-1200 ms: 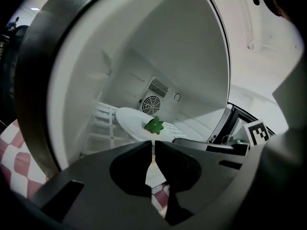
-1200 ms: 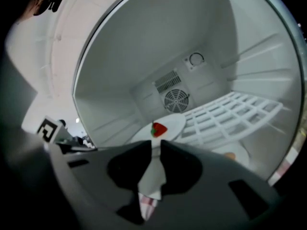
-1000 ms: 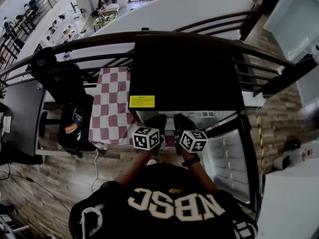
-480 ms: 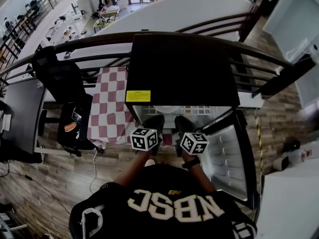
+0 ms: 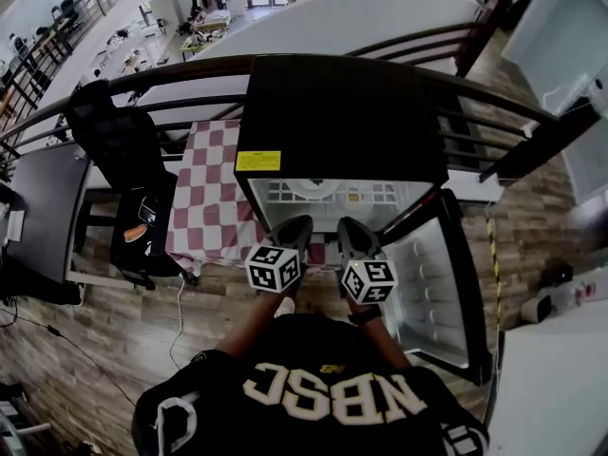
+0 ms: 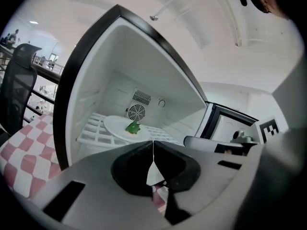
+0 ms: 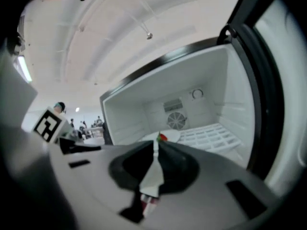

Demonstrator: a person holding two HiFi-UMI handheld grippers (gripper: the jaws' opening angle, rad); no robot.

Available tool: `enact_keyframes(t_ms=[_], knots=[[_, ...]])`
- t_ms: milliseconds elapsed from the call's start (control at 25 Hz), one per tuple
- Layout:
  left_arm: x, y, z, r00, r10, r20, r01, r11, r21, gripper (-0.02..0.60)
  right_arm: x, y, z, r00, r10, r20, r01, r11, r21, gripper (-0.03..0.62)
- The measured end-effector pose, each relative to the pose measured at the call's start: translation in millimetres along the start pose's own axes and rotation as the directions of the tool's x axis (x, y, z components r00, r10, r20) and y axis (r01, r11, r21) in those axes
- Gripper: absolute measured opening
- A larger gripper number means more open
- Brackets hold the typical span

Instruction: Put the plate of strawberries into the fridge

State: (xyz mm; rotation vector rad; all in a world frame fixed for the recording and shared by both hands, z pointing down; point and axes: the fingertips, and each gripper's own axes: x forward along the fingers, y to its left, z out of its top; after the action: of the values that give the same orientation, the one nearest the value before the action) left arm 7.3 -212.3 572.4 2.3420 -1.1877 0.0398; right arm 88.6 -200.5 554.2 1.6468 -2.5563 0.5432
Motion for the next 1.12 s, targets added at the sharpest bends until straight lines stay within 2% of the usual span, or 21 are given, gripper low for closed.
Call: enact_keyframes(t_ms=[200,360,560,840,1120], knots=[[-14,-29,12,0.998,-0.025,0.055,0.02,0.996,0.092,0.017,-26,6,15,0.999,-0.015,0.049,0.018,0.998,-0.057,0.031],[-25,-48,17,0.994,-0.046,0.098,0.033,0.991,0.132,0.017,-43,11,17,0.998,-0.006,0.059,0.011,0.997,-0.073,0.025],[-36,-66,11,0.988,-0.084,0.127,0.078,0.996,0.052,0.017,-61,17,14,0.998,-0.007,0.063,0.013,0.995,-0.095,0.021],[-49,-72,13,0.987,-0.061,0.151,0.048,0.995,0.091,0.017,-71,27,15,0.997,0.008,0.08,0.0,0.994,-0.109,0.021],[-55,-70,12,0.985,-0.041,0.166,0.026,0.996,0.091,0.017,-75,29,14,0.996,0.009,0.09,0.001,0.994,-0.108,0.021]])
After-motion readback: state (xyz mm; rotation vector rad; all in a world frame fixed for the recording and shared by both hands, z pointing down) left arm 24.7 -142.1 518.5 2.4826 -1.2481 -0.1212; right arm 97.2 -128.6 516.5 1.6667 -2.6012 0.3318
